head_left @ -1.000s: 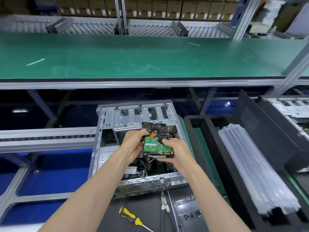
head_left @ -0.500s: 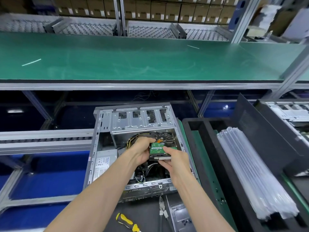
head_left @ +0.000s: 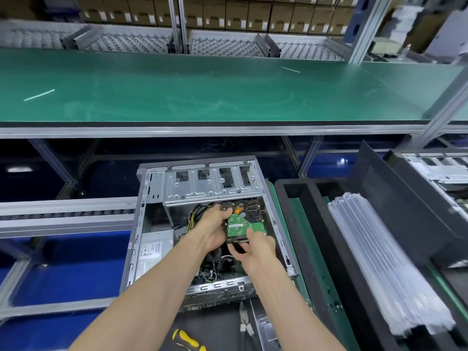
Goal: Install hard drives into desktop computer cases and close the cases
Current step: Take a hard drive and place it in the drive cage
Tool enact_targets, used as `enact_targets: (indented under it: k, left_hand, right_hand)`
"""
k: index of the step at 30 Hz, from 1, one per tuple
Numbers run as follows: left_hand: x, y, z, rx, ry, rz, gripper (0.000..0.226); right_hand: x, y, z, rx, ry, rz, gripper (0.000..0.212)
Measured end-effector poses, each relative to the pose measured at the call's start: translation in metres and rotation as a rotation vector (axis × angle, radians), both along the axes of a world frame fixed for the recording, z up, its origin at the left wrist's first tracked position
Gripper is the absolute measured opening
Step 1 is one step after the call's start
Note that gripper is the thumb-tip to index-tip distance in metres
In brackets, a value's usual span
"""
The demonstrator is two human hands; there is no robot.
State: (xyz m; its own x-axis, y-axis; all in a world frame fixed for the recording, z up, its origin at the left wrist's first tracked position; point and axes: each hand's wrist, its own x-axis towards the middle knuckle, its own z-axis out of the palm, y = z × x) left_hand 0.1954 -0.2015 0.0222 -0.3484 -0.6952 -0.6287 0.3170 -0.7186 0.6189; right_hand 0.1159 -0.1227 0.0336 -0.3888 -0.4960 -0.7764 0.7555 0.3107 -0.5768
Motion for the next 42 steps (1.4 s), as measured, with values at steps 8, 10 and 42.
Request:
enact_targets:
  k: [8, 10, 42]
  left_hand:
    - [-0.001, -0.001, -0.004, -0.020, -0.016, -0.004, 0.060]
    - [-0.001, 0.000, -0.004, -0.027, -0.018, -0.007, 0.060]
    - [0.042, -0.020, -0.042, -0.878, -1.440, -0.824, 0.049]
  right_hand:
    - [-0.008, -0.008, -0.011, -0.036, 0.022, 0.002, 0.003]
    - [-0.007, -0.007, -0.011, -0.051, 0.021, -0.012, 0.006]
    - [0.000, -0.004, -0.011, -0.102, 0.032, -0.127, 0.016]
